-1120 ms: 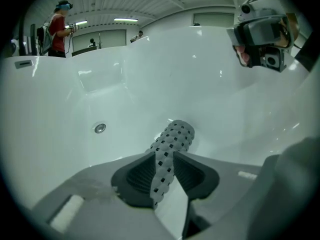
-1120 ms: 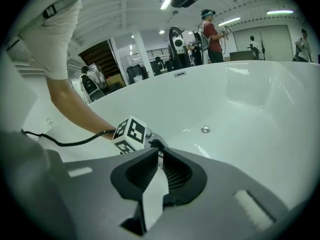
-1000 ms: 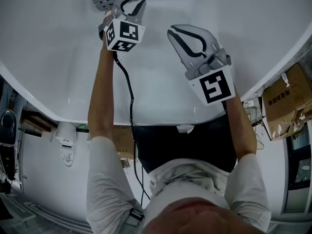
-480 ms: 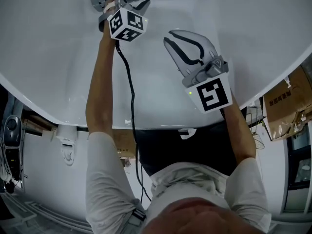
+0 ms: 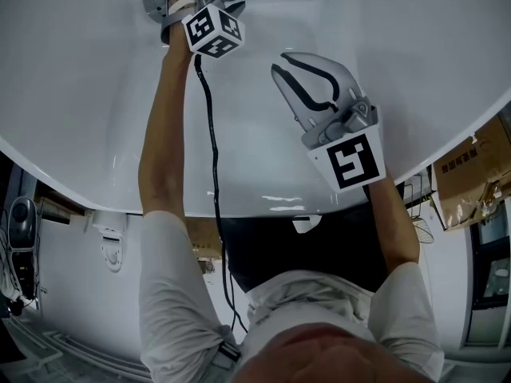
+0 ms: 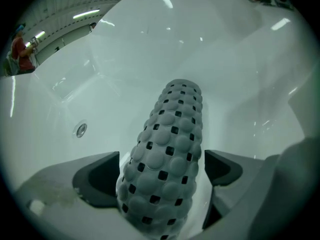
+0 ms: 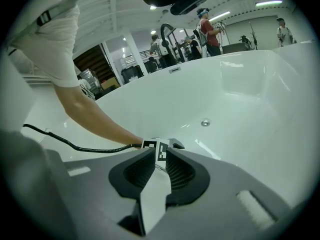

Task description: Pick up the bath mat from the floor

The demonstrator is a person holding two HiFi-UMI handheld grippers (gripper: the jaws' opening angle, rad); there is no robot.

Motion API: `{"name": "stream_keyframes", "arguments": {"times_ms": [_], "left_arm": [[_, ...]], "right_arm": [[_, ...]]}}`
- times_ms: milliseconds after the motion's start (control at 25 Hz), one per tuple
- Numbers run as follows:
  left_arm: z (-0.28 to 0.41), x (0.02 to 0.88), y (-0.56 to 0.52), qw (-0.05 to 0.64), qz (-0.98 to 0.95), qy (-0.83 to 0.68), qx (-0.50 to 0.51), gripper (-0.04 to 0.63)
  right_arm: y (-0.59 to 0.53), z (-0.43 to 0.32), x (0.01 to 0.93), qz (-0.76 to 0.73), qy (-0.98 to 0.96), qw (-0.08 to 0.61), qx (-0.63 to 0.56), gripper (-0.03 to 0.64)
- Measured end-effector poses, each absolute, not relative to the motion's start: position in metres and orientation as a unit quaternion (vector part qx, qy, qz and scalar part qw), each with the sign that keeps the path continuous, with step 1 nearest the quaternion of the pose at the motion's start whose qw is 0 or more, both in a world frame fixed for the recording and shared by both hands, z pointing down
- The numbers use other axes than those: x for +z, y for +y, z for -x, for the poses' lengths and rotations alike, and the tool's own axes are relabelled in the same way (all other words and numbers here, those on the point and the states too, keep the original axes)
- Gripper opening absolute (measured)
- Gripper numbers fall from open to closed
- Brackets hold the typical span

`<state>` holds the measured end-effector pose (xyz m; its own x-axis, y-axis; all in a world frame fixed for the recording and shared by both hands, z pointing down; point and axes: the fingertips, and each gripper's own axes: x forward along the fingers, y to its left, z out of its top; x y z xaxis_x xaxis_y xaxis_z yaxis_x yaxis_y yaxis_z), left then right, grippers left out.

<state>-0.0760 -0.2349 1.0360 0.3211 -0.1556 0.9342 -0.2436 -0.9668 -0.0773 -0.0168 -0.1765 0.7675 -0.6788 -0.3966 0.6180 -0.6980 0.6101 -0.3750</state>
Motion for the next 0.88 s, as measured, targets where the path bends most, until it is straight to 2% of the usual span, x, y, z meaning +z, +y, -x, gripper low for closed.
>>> {"name": "stream_keyframes", "arguments": {"times_ms": [240,520,560,600,880], "left_arm": [[0.087,1.060,-0.228,0.003,-0.786,-0.096,0.611,0.606],[0.093,1.075,-0.235,-0.034,-0.772,-0.108,0.626,0.611],[0.095,1.075,-0.236,-0.045,-0.768,-0.105,0.630,0.598],[0.096,1.074,-0.236,-0.051,-0.765,-0.103,0.634,0.553],[0.090,1.060,-0.232,-0.039,-0.758,-0.110,0.641,0.383]], "right_arm": [[-0.174,0.017,0.770,-0.318,-0.862,0.243,0.310,0.066],[-0.174,0.017,0.772,-0.321,-0.862,0.242,0.310,0.066],[-0.174,0.017,0.771,-0.321,-0.862,0.241,0.309,0.066],[-0.174,0.017,0.770,-0.321,-0.863,0.240,0.308,0.066],[-0.170,0.011,0.771,-0.321,-0.861,0.244,0.311,0.066]]}}
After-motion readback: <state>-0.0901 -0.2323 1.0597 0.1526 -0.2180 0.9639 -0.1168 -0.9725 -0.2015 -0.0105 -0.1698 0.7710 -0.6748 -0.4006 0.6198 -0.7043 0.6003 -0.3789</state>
